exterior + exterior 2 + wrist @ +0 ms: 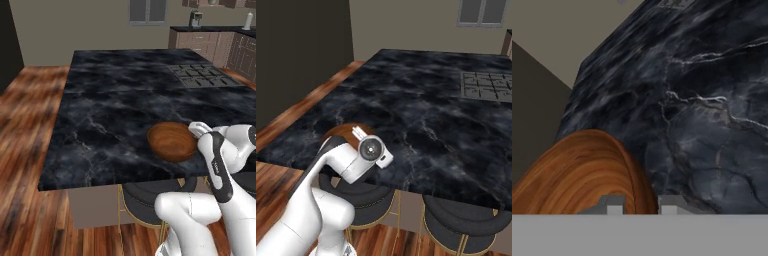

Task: Pick up the bowls from the cabinet and place each bowl in front of a stool on the dining counter.

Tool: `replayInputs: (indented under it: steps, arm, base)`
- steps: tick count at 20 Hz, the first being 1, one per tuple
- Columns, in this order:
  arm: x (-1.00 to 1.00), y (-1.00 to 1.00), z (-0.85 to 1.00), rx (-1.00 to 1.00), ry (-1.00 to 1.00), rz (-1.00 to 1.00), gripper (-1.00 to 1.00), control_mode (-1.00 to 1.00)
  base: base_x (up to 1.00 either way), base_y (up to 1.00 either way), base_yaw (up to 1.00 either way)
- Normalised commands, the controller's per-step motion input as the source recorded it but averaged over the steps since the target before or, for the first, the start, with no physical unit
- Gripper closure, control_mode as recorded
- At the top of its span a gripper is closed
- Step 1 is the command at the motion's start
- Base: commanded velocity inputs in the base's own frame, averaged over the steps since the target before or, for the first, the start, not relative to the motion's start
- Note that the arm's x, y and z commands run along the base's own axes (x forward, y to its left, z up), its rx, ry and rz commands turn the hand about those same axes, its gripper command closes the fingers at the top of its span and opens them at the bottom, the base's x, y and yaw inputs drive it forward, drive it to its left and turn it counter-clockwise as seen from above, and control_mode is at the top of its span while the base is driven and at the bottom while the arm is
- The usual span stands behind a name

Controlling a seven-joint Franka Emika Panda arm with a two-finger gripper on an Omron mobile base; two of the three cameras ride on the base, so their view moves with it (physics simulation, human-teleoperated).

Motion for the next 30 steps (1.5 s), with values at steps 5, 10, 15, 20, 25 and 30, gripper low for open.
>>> replayInputs:
  steps: [5,10,15,20,25,30]
  arm:
    - [0.47,-0.11,-0.08,0.00,0.00,0.00,1.00,-1.00]
    - [0.24,-0.01,-0.10,0.00,0.00,0.00,1.00,-1.00]
    - [0.09,0.00,-0.15,0.00,0.00,0.00,1.00,-1.00]
    - [0.02,0.00,-0.21,0.00,0.00,0.00,1.00,-1.00]
    - [0.04,0.00,-0.23,0.00,0.00,0.00,1.00,-1.00]
    - [0.11,0.00,-0.21,0.00,0.00,0.00,1.00,-1.00]
  base:
    - [0.00,0.00,0.00]
    - [0.00,0.00,0.00]
    - [0.00,0.00,0.00]
    - [0.00,0.00,0.00]
    - [0.00,0.00,0.00]
    - [0.00,0.00,0.00]
